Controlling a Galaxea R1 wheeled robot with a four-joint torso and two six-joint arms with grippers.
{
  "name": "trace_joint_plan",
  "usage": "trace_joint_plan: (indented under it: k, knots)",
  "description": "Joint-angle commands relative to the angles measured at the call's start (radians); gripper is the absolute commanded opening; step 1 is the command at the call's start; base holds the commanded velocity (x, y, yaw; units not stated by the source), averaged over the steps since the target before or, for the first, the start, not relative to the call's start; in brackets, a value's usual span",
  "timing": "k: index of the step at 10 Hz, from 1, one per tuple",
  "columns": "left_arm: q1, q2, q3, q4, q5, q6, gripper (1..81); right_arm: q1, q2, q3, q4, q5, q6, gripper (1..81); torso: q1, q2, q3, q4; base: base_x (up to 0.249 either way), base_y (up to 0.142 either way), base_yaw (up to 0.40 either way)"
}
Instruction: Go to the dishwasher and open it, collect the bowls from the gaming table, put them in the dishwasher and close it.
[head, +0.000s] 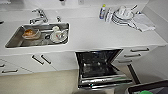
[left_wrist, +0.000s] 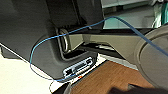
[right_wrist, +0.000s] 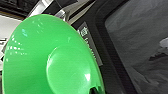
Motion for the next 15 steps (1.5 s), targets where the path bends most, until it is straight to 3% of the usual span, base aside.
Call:
trace_joint_plan:
  k: [1,3,4,6,8,9,13,15]
  knots:
    - [0.045,0.04,-0.01,0.031,-0.003,0.007,81.1,0.108,-0.014,-0.094,-0.115,0.265,0.109,1.0,0.0,0.0,0.0,0.0,0.0,0.0,0.0]
    - [0.045,0.044,-0.015,0.031,-0.003,0.005,81.1,0.164,-0.018,-0.091,-0.061,0.282,0.175,1.0,0.0,0.0,0.0,0.0,0.0,0.0,0.0]
    - [0.044,0.044,-0.015,0.031,-0.003,0.007,81.1,0.218,-0.002,-0.09,-0.069,0.282,0.199,1.0,0.0,0.0,0.0,0.0,0.0,0.0,0.0]
    - [0.045,0.048,-0.015,0.031,-0.003,0.005,81.1,0.301,0.108,-0.105,-0.218,0.282,0.227,1.0,0.0,0.0,0.0,0.0,0.0,0.0,0.0]
    - [0.045,0.053,-0.015,0.031,0.0,0.005,81.1,0.341,0.191,-0.111,-0.263,0.282,0.229,1.0,0.0,0.0,0.0,0.0,0.0,0.0,0.0]
    - [0.045,0.057,-0.016,0.031,0.001,0.005,81.1,0.38,0.228,-0.111,-0.323,0.282,0.233,1.0,0.0,0.0,0.0,0.0,0.0,0.0,0.0]
    - [0.061,0.102,-0.082,0.031,0.003,0.007,81.1,0.608,0.351,-0.097,-0.419,0.27,0.367,1.0,0.0,0.0,0.0,0.0,0.0,0.0,0.0]
    - [0.075,0.125,-0.122,0.031,0.0,0.007,81.1,0.705,0.383,-0.087,-0.451,0.239,0.401,1.0,0.0,0.0,0.0,0.0,0.0,0.0,0.0]
